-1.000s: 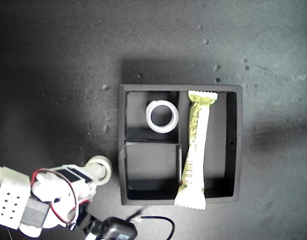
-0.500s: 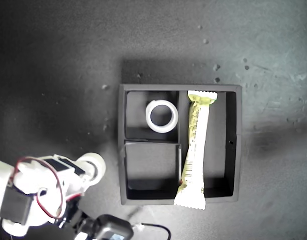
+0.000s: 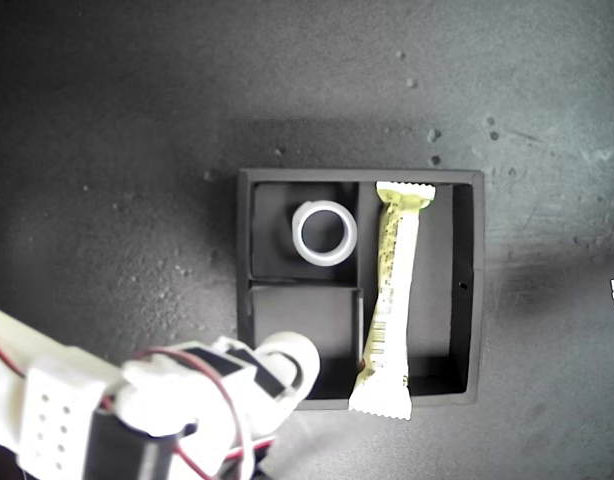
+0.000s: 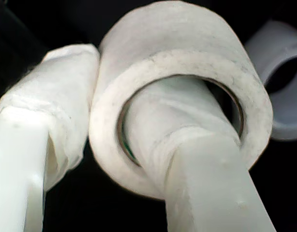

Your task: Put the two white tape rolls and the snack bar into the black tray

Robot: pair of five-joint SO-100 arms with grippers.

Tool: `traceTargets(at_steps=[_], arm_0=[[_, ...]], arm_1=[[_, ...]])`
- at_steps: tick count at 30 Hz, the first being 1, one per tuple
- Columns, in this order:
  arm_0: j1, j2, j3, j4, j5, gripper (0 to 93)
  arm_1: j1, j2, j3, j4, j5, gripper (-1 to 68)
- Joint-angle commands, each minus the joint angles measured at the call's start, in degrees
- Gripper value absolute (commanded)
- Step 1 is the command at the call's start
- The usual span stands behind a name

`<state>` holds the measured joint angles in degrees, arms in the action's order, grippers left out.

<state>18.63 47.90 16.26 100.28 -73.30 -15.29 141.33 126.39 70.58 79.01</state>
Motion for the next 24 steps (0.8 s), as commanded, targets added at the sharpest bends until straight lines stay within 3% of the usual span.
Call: traceTargets(at_steps=[1, 14, 24], arm_0=[[-0.7, -9.0, -22.4, 5.0, -0.6, 0.0], [-1.9, -6.3, -13.2, 4.9, -2.0, 0.4], [-1.6, -4.1, -9.8, 4.9, -2.9, 23.6]], arm_1=[[-0.4, 1.0, -0.4, -1.0, -0.7, -0.3], [-0.8, 1.0, 1.1, -2.2, -0.4, -0.3], [-0.6, 1.0, 0.9, -2.2, -0.6, -0.3]])
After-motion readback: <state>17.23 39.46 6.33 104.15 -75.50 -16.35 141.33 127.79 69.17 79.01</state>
